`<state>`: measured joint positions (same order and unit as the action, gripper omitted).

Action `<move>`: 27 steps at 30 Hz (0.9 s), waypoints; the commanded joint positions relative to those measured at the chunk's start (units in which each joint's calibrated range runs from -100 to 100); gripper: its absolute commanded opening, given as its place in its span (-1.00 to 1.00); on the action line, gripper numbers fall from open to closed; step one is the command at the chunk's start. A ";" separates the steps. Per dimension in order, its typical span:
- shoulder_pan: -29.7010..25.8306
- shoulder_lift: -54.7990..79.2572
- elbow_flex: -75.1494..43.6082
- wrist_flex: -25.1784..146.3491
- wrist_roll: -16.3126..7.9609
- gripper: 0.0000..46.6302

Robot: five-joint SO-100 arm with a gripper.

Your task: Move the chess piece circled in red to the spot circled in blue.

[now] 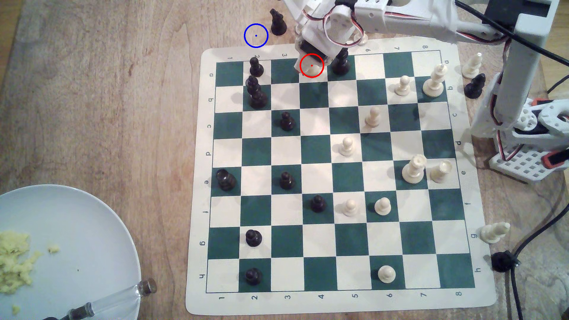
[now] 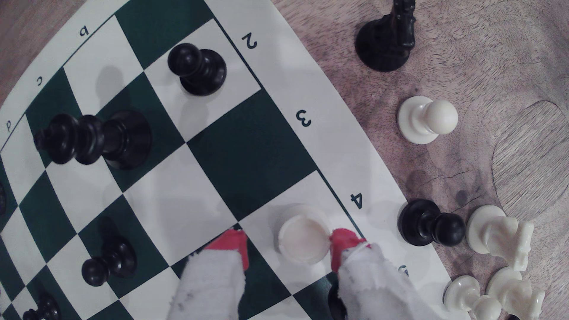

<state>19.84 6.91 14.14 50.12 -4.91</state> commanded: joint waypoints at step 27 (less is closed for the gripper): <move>0.54 -8.95 -3.08 3.36 1.03 -0.40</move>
<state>19.84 1.97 14.23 53.94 -3.98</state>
